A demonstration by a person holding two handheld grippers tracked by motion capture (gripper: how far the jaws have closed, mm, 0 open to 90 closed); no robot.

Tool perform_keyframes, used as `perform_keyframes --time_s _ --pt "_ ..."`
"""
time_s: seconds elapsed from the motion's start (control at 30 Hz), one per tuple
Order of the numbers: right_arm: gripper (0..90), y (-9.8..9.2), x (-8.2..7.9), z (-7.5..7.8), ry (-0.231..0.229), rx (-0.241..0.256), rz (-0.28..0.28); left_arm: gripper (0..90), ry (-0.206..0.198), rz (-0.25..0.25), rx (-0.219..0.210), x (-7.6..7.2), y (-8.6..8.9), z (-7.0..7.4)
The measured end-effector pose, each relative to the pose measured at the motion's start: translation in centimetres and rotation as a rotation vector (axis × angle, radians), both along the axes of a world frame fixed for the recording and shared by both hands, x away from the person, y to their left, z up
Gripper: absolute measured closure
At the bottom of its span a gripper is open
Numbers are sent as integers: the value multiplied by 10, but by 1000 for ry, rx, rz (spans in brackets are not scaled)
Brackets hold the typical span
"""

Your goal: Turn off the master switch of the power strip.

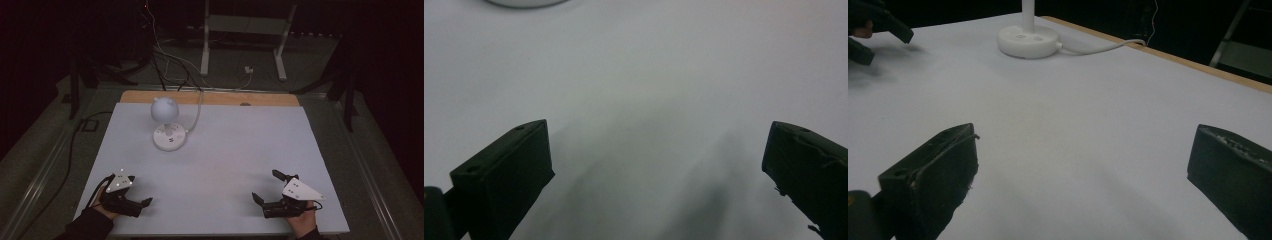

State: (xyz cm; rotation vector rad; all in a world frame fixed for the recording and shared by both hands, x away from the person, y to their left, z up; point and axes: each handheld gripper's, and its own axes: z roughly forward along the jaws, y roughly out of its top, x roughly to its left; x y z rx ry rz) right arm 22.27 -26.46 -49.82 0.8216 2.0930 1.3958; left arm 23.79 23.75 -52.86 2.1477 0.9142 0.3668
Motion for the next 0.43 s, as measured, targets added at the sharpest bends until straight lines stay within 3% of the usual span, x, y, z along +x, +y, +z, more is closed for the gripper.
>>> perform_keyframes --time_s 0.2,0.43 --pt "0 0 0 0 0 -1 3 4 -8 32 -32 3 5 1" --pt "0 1 0 0 -3 -5 7 4 -15 32 -42 3 8 2"
